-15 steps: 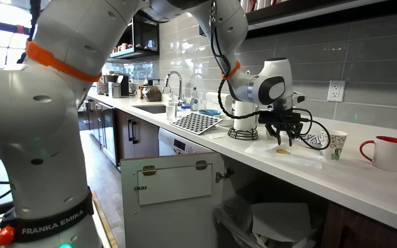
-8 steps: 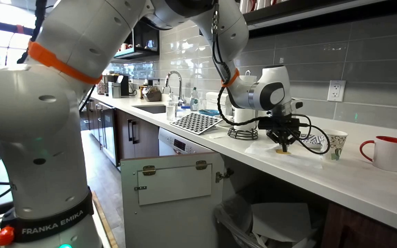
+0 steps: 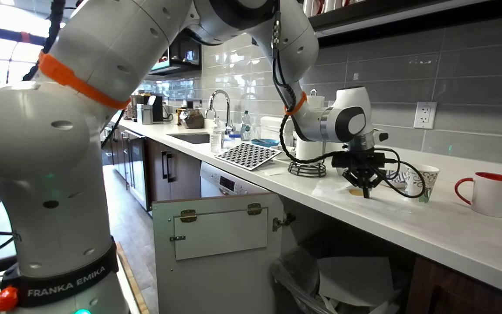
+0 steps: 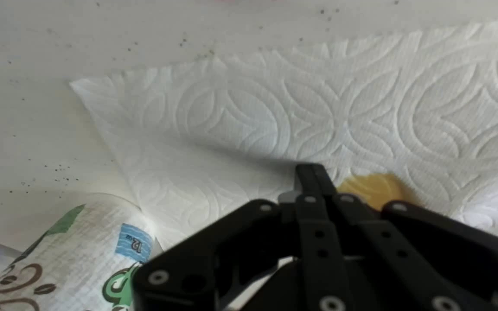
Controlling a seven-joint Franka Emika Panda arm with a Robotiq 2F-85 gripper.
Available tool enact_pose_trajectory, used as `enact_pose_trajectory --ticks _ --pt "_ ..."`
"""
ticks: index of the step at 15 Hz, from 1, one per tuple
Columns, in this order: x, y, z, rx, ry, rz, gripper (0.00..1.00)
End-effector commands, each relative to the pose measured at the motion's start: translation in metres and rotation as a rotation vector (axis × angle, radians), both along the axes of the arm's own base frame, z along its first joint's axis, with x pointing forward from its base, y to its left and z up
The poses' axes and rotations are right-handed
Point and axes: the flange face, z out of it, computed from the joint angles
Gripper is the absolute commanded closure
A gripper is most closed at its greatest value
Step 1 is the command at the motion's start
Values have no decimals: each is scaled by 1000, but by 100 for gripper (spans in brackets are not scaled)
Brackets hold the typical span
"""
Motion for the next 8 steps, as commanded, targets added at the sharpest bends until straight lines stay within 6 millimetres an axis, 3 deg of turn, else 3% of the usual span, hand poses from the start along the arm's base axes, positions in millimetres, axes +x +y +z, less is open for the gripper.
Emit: enact_pose_trajectory --ticks 1,8 --pt "9 1 -16 -26 51 -13 100" --pt "16 16 -18 34 112 -11 100"
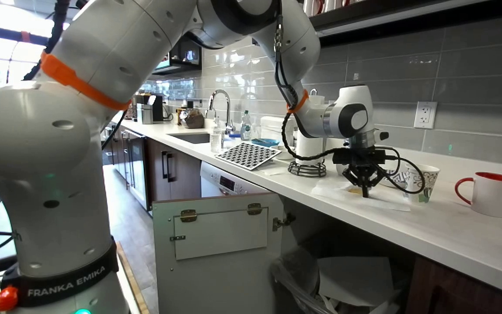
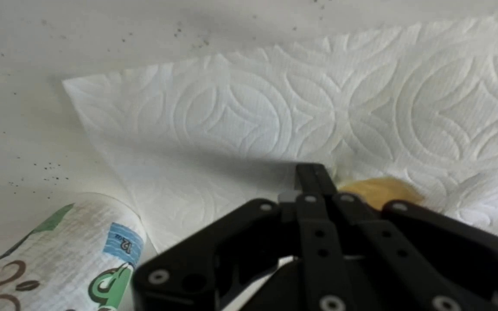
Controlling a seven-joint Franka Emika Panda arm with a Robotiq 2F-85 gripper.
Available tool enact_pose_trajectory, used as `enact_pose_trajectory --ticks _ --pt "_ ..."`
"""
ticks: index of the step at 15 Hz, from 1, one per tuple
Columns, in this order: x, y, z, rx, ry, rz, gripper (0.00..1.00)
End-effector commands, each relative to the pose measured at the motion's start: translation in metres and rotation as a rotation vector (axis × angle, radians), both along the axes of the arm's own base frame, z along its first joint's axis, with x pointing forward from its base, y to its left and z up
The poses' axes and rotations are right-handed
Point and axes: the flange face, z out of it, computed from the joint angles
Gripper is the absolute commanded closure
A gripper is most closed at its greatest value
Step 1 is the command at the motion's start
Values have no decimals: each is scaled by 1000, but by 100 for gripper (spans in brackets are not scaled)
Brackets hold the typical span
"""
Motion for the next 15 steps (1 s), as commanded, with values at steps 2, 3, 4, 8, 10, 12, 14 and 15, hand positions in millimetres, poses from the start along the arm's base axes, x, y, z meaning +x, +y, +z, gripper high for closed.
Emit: enact_pose_trajectory --ticks 2,3,4,8,10,12,14,15 --pt "3 19 -19 74 62 -9 100" --pt "3 23 -19 89 66 -7 100" --pt "4 27 -17 106 65 -7 100" --pt "7 41 -14 183 43 -19 100" --pt "10 47 -17 217 31 -27 100" --pt "14 49 -21 241 12 -42 100" --pt "19 48 -26 263 -11 -68 100" --pt "22 46 -27 267 -34 -80 100"
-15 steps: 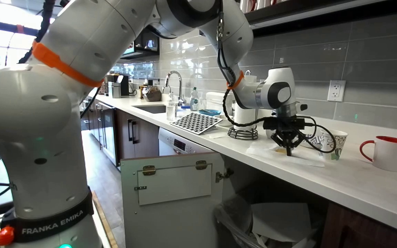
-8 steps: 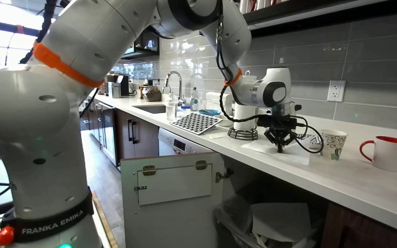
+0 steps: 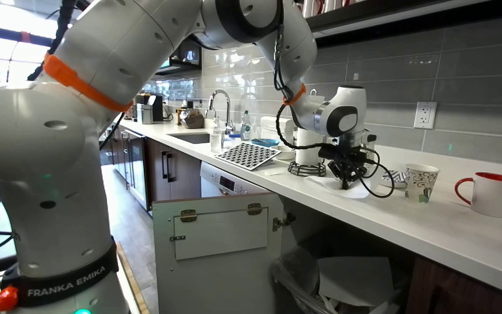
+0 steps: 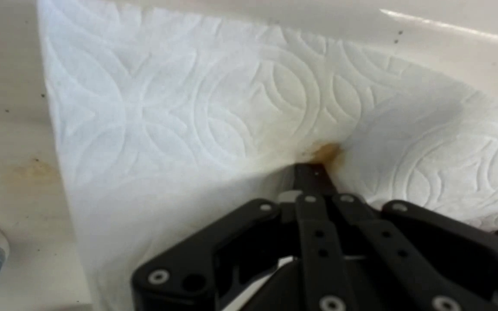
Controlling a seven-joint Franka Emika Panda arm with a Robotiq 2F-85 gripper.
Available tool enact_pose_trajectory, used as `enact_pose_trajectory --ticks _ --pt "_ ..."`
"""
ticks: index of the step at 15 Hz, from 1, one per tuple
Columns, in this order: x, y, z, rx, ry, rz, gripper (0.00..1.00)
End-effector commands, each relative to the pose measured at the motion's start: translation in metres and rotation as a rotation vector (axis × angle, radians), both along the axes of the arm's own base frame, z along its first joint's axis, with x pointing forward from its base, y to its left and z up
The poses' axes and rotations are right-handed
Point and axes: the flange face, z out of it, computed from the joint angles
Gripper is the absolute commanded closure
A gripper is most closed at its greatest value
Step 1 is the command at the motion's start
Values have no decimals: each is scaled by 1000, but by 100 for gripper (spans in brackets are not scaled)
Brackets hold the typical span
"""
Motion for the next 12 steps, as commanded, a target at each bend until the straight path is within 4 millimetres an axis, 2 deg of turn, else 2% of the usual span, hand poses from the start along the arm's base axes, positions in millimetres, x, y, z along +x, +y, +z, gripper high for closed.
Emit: enact_pose_trajectory --ticks 1,7,12 --pt "12 -1 -28 50 -49 -41 100" --pt "21 -9 -32 29 -162 -72 100" --pt "16 -30 -23 -62 -136 -65 100"
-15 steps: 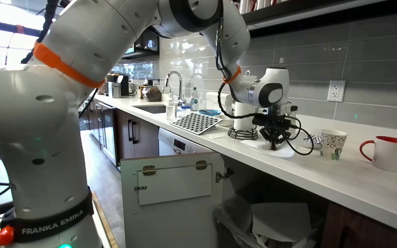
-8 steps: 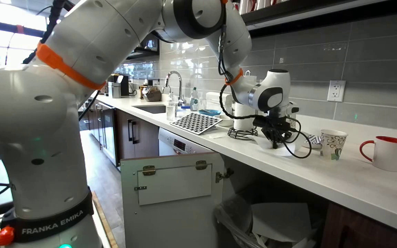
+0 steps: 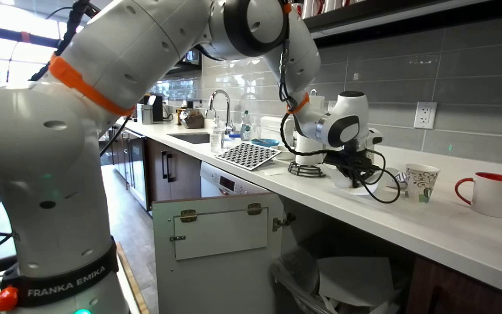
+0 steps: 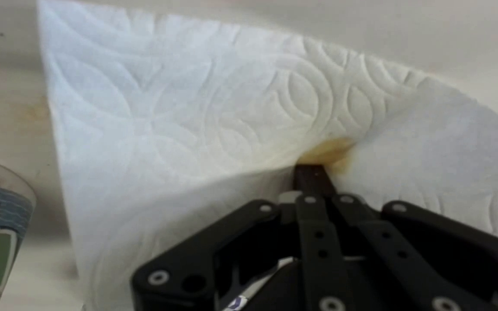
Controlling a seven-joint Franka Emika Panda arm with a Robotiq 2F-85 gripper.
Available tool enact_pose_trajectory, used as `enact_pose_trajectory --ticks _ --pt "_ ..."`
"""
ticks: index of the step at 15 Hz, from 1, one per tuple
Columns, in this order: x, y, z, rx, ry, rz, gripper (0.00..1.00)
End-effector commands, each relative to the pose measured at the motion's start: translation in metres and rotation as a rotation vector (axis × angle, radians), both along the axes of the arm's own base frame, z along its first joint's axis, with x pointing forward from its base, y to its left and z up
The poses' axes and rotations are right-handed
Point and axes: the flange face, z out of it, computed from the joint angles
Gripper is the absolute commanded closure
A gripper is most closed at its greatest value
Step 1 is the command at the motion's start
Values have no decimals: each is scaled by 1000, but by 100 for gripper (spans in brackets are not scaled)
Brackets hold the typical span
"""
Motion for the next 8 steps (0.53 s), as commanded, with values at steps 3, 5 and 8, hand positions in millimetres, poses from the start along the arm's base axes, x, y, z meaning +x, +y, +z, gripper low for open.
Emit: enact_pose_trajectory --ticks 3,5,8 --pt "-10 -35 -12 -124 66 4 100" --pt "-14 -41 -12 -162 89 28 100" --pt "-16 -39 -10 -151 117 59 100"
